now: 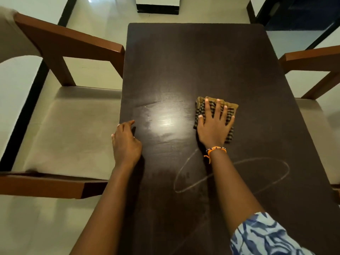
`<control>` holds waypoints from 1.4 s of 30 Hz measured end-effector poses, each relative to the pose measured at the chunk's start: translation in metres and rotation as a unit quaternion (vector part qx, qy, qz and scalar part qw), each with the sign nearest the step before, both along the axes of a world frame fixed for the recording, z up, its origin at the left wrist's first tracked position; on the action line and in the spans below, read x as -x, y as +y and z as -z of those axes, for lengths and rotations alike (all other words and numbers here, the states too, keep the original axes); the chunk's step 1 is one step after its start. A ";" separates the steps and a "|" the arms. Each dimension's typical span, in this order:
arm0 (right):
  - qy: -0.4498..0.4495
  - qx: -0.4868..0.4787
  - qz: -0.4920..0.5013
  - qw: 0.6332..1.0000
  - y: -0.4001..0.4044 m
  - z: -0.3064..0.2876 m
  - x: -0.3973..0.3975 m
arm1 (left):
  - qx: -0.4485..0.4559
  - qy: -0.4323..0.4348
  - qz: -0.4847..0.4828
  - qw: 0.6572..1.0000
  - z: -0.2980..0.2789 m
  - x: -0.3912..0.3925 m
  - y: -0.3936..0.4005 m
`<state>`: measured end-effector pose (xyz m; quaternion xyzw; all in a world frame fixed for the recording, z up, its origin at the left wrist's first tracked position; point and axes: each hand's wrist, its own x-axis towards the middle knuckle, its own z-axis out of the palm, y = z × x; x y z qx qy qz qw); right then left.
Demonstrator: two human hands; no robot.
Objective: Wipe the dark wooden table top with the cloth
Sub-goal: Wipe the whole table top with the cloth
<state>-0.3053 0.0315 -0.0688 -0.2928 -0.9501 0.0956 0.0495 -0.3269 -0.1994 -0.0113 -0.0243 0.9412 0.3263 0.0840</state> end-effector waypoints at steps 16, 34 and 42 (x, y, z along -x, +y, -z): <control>-0.041 0.021 -0.354 0.934 -0.197 0.001 0.100 | 0.033 -0.036 -0.036 0.998 0.005 -0.007 -0.073; -0.008 0.002 -0.057 0.998 -0.046 -0.001 0.005 | -0.003 -0.015 0.030 0.999 0.009 -0.018 -0.059; -0.032 0.035 -0.252 0.966 -0.177 0.002 0.030 | -0.071 -0.051 0.027 0.996 0.016 -0.027 -0.072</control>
